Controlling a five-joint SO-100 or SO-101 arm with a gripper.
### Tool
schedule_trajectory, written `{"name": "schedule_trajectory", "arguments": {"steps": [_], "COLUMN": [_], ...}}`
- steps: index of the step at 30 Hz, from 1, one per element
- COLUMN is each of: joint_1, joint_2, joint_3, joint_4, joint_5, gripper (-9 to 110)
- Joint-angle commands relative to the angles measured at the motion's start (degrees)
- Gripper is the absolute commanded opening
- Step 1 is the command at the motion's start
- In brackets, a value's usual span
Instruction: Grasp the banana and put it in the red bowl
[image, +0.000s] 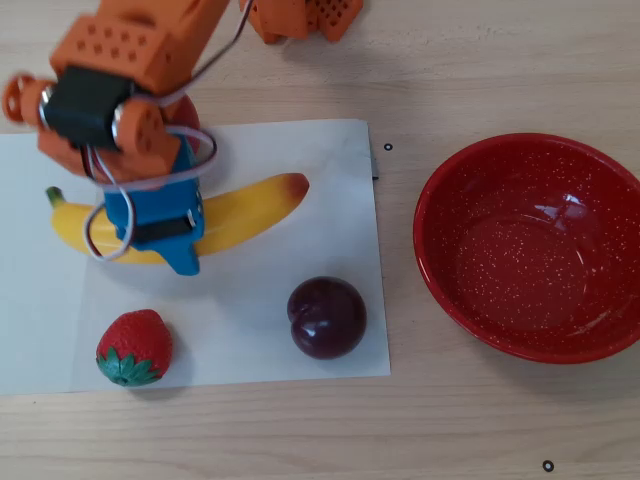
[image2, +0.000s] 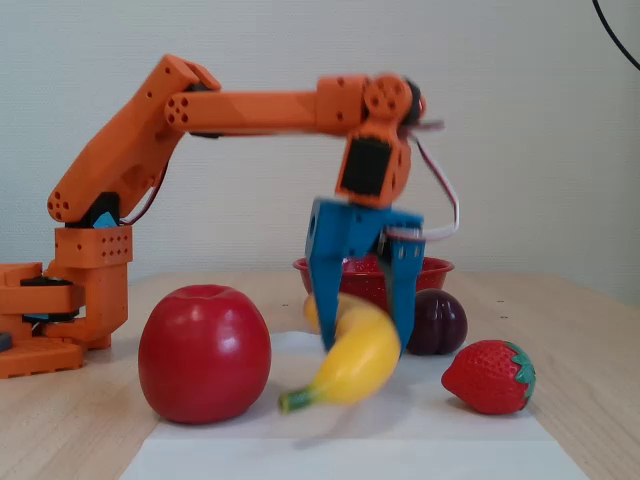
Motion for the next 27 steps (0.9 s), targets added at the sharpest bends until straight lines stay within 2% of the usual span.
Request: {"name": "schedule_trajectory", "arguments": {"steps": [1, 13, 27], "joint_1": [-1.7, 3.8, 20.3], "joint_2": [14.5, 29.9, 38.1], "joint_3": [-2.7, 3.7, 1.4], "joint_4": [8.4, 8.5, 8.5], "joint_5": [-2.5, -7.6, -18.2], "gripper": [0, 0, 0]}}
